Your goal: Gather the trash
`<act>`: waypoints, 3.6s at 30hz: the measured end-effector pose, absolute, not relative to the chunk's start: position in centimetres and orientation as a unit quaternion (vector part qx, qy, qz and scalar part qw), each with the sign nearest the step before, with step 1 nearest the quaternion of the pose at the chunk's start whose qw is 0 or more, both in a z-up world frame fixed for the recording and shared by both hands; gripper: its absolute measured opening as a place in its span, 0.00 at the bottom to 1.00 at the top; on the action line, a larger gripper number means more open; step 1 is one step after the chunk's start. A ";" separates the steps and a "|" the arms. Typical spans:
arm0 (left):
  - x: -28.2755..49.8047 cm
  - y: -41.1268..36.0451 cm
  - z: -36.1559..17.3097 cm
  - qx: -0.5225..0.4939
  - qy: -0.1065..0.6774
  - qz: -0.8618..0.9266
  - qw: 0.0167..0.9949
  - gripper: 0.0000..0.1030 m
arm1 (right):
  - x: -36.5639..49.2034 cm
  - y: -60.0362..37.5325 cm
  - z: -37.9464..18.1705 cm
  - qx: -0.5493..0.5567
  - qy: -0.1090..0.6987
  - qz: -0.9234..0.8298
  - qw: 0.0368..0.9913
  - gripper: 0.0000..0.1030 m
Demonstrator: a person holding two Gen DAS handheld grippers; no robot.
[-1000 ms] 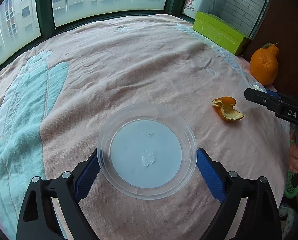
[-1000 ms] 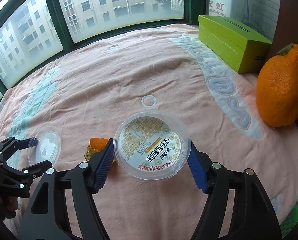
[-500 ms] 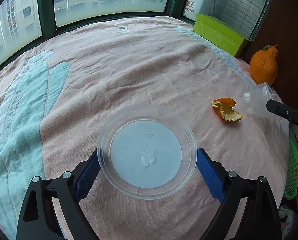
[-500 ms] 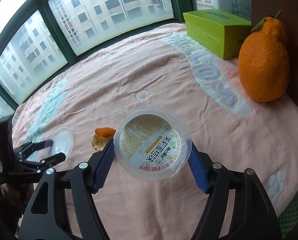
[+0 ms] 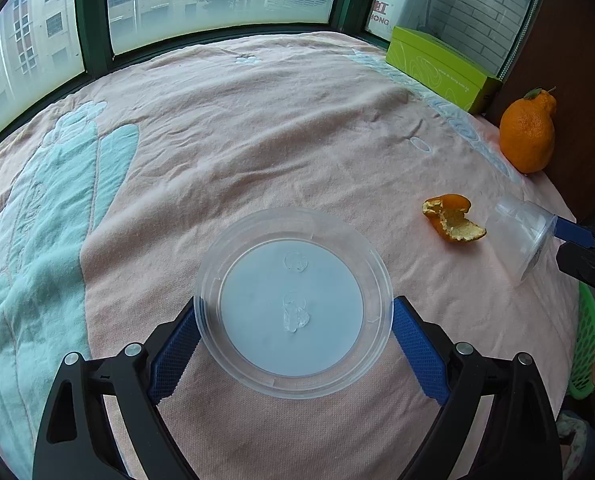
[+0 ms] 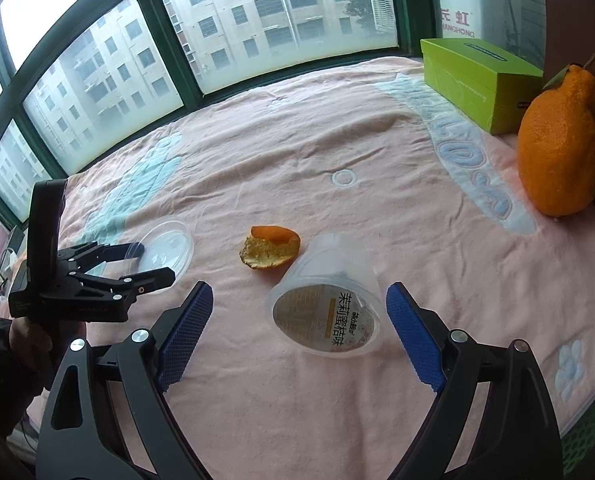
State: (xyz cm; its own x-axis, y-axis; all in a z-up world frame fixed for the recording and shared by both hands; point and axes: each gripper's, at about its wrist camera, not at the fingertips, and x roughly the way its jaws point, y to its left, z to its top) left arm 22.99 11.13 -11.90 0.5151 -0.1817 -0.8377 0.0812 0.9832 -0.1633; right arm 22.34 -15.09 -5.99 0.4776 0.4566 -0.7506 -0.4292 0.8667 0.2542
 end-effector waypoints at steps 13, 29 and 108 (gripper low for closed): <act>22.9 11.2 -11.9 -0.050 0.485 -0.078 0.869 0.86 | 31.5 -14.8 -8.3 0.082 0.624 0.232 0.741 0.80; 22.2 10.7 -11.5 -0.056 0.478 -0.084 0.873 0.86 | 26.7 -15.8 -5.9 0.073 0.540 0.248 0.801 0.53; 10.9 -30.7 -8.8 0.098 0.482 -0.371 0.788 0.86 | -0.7 -48.8 -5.9 0.129 0.397 -0.110 0.902 0.73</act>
State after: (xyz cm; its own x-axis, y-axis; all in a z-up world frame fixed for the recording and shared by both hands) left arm 10.92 -30.73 -8.84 0.2614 -0.4899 -0.8317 0.6783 0.7062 -0.2027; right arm -0.66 -48.84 -5.88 0.6606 -0.0970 -0.7444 0.3012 0.9426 0.1445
